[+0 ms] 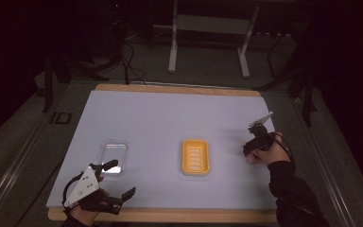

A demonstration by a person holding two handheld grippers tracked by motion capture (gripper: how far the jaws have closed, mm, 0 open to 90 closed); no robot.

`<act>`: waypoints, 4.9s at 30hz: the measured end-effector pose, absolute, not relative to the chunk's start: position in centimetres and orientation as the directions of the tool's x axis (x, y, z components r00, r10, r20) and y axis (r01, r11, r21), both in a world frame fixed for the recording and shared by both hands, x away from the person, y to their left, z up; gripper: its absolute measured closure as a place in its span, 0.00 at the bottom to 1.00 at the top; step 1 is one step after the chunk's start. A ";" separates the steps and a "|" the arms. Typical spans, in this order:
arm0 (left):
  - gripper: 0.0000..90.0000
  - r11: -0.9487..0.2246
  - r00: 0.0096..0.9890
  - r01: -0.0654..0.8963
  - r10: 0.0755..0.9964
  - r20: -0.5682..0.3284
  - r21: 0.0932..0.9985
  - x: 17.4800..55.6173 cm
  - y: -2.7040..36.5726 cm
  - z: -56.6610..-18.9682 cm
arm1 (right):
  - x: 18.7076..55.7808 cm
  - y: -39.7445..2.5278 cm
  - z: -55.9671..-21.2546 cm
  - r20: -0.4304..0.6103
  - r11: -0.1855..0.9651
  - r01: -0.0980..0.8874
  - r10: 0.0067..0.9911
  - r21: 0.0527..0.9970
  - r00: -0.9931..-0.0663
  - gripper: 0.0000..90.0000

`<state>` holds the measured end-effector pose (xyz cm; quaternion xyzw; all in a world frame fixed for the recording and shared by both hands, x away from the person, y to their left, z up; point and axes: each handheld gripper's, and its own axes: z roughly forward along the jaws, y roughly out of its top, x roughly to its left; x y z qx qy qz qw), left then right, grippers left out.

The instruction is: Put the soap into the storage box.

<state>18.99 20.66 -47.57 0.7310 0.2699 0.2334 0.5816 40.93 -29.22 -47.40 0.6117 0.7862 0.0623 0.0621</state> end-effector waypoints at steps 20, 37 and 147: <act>0.00 -0.272 0.772 0.084 0.626 0.110 0.959 18.9 19.2 -47.4 | 39.9 -23.4 -46.6 0.046 0.222 0.959 0.971 0.174 -0.233 0.42; 0.00 -0.291 0.792 0.070 0.598 0.124 0.954 19.0 18.5 -47.3 | 39.4 -19.0 -45.2 0.063 0.251 0.946 0.961 0.207 -0.269 0.42; 0.00 -0.275 0.799 0.118 0.597 0.073 0.954 19.5 18.8 -47.8 | 34.1 -22.0 -43.6 0.196 0.430 0.665 0.732 0.610 -0.652 0.15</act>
